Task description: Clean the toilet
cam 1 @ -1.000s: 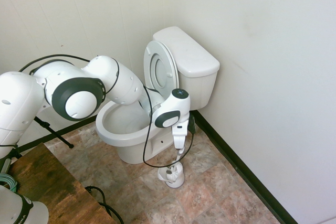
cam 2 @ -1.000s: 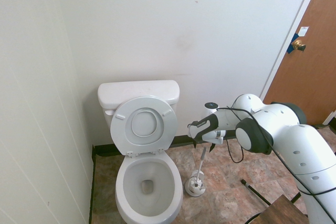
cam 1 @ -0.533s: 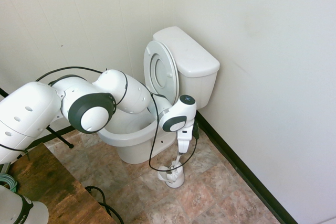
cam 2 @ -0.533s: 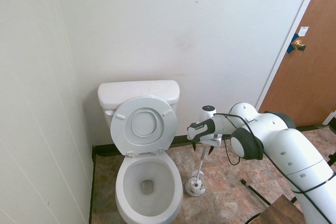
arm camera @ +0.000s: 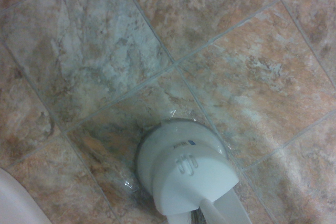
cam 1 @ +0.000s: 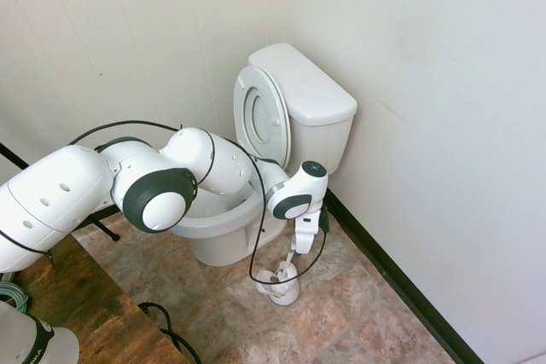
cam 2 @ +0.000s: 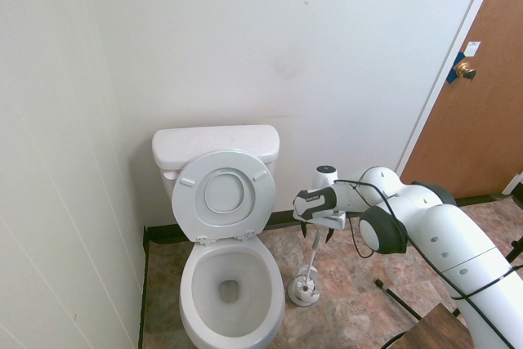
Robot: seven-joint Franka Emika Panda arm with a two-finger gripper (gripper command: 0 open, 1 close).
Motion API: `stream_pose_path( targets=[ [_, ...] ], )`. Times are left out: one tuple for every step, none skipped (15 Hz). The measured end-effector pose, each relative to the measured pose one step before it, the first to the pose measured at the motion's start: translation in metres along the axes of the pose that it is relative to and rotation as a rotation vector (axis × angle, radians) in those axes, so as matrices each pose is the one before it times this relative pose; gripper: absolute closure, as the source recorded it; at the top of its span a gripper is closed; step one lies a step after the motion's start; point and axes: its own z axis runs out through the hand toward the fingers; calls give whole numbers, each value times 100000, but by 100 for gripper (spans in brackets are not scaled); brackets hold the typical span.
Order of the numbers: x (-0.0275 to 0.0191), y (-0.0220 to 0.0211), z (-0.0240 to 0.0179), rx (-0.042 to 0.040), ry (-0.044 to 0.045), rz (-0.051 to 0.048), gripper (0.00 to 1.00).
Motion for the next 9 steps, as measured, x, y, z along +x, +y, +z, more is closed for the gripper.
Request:
stream_pose_path(
  targets=[
    [-153,48,73,-596,-366,-674,100],
    [-102,60,67,-615,-283,-534,100],
    [-22,44,53,-387,-116,-346,100],
    [-13,34,36,-300,-82,-288,100],
    [-15,26,23,-249,-75,-249,100],
    [13,23,17,-194,-53,-205,100],
    [43,36,27,-257,-75,-117,100],
    [57,18,9,-77,-29,-3,100],
    [35,5,0,4,-7,36,100]
  ],
)
